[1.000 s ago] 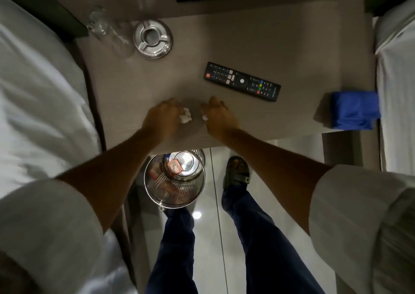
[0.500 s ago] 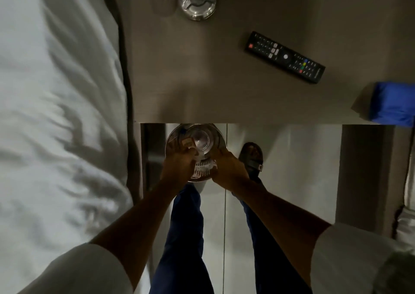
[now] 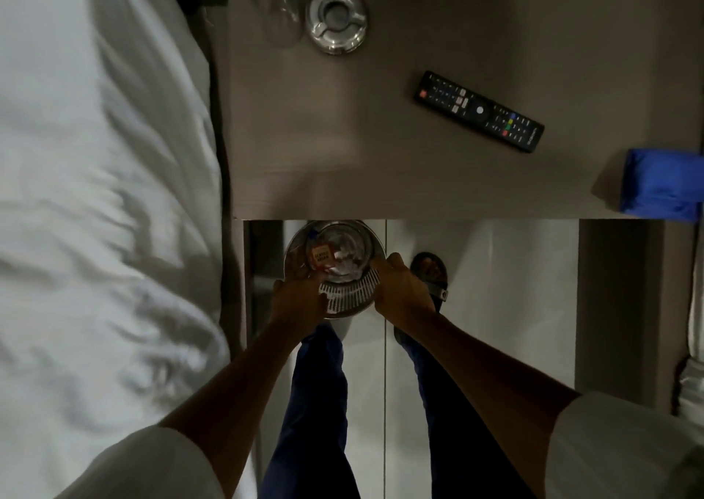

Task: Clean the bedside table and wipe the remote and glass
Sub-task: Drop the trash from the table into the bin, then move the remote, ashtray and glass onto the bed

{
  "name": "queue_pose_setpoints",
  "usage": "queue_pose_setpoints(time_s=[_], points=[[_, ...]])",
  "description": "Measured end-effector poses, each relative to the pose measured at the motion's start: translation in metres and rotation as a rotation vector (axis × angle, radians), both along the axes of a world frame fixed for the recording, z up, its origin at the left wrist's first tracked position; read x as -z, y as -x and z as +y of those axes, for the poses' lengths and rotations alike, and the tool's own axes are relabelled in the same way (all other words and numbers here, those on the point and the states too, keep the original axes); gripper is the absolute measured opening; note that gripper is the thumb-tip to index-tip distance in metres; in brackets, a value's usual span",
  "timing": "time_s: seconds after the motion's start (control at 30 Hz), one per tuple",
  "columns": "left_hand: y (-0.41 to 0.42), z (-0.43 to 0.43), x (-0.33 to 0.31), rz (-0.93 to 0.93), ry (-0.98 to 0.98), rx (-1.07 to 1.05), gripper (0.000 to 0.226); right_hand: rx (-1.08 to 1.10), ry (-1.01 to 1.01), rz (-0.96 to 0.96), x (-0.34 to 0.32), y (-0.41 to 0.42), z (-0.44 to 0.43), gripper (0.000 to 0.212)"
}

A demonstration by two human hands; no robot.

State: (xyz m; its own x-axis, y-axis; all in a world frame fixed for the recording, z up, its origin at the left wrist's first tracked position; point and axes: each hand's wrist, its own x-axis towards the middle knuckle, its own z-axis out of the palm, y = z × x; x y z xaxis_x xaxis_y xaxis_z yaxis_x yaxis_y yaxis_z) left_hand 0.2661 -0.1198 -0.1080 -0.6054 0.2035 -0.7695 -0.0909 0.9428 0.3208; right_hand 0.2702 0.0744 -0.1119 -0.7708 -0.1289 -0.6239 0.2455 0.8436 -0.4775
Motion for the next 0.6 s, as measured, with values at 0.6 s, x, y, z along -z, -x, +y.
queue_pose_setpoints(time_s=[0.6], points=[[0.234,0.092,-0.049,0.612,0.056,0.385,0.043,0.128,-0.242,0.329,-0.043,0.161,0.128,0.058]])
